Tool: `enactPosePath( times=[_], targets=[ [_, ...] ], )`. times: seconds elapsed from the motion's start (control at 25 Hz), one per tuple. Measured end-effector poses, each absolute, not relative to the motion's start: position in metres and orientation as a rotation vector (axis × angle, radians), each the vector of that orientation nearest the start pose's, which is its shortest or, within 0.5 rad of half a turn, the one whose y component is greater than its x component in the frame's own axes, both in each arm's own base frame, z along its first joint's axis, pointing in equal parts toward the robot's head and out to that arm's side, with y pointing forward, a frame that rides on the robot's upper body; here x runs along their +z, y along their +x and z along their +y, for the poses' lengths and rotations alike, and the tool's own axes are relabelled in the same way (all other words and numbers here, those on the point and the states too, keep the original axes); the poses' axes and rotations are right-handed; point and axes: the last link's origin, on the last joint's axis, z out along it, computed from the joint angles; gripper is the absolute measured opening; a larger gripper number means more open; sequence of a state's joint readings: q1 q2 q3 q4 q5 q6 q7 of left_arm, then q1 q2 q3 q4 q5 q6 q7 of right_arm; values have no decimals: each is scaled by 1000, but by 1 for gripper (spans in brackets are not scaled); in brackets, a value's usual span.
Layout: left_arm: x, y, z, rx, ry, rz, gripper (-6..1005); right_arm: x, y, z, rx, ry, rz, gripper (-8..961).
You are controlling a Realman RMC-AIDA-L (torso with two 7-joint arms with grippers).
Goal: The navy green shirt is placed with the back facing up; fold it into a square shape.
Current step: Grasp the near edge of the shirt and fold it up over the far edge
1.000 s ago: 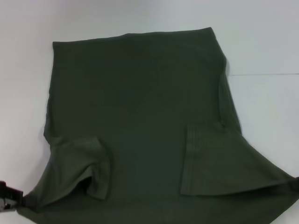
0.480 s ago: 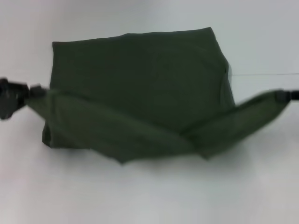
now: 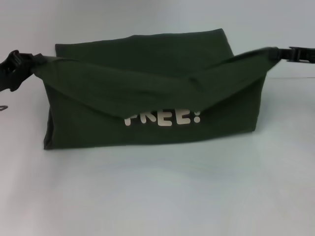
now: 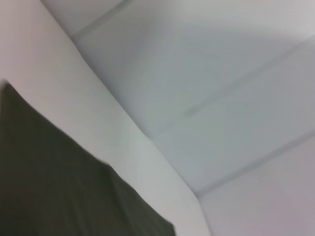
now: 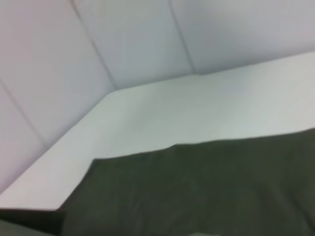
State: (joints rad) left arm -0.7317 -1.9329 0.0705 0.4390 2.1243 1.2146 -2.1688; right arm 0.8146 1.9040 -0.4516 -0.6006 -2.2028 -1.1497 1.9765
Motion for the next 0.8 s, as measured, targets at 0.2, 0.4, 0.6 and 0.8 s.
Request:
enactPosePath(
  times=[0.2,0.4,0.6,0.8],
  targets=[
    [81,-304,433,-1126,-1598,-1618,13,86,242,477,593,-2071,1074,54],
    [67,-308,438,-1065,-1567,-1587,13,65,240,489,529,-1996,1062,54],
    [48,-310,441,-979,-1538,-1539,14,40,237,495,434,-1951,1027,55],
    [29,-311,442,-884,-1518,-1499,15,23,234,496,365,-1928,971,79]
  ],
)
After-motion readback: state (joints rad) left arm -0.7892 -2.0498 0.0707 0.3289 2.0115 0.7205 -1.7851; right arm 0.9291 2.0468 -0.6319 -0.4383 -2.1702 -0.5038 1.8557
